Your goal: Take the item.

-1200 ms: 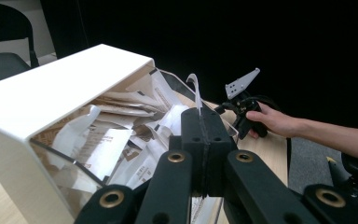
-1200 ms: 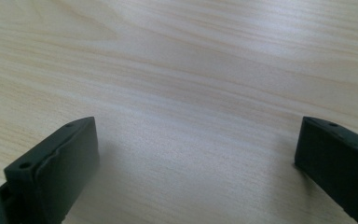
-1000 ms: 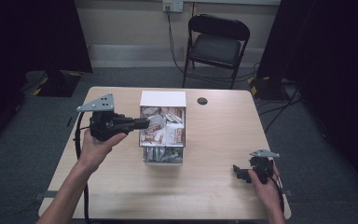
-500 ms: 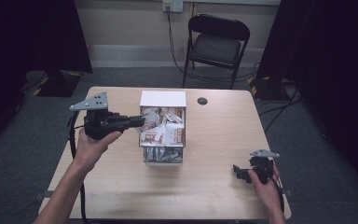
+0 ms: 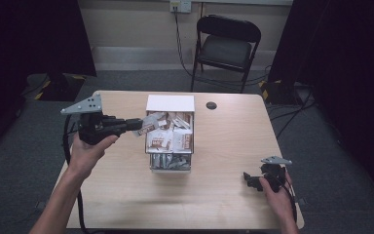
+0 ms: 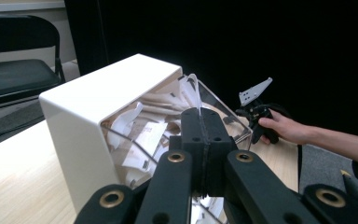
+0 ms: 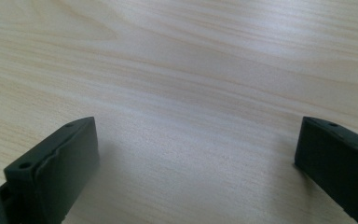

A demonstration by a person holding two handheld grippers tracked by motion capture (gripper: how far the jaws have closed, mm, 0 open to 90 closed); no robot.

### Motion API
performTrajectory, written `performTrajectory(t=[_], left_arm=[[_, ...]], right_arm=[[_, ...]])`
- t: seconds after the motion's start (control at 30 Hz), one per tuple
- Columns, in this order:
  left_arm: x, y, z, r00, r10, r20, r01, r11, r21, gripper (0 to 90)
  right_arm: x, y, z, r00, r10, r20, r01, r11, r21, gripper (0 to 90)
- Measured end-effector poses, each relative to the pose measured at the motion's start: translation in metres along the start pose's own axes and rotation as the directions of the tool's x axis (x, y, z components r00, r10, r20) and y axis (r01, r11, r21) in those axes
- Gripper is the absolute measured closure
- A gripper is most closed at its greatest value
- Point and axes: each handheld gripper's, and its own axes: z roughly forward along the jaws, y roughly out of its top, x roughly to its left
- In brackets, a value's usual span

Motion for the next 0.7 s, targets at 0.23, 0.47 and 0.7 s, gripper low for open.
performTrajectory(t=[0.23,0.47,0.7], left_arm=[[0.002,-0.001,-0.005,0.9999,-0.003,-0.014,0.003,1.0000,0.001,90.0],[0.006,-0.002,-0.012,0.9990,-0.027,-0.035,0.027,0.9996,-0.005,90.0],[0.011,-0.007,-0.022,0.9970,-0.025,-0.073,0.026,0.9994,0.021,90.0]], right_arm=[[0.000,0.000,0.000,1.0000,0.000,0.000,0.000,1.000,0.000,0.0],[0.000,0.000,0.000,1.0000,0.000,0.000,0.000,1.000,0.000,0.0],[0.000,0.000,0.000,1.0000,0.000,0.000,0.000,1.000,0.000,0.0]])
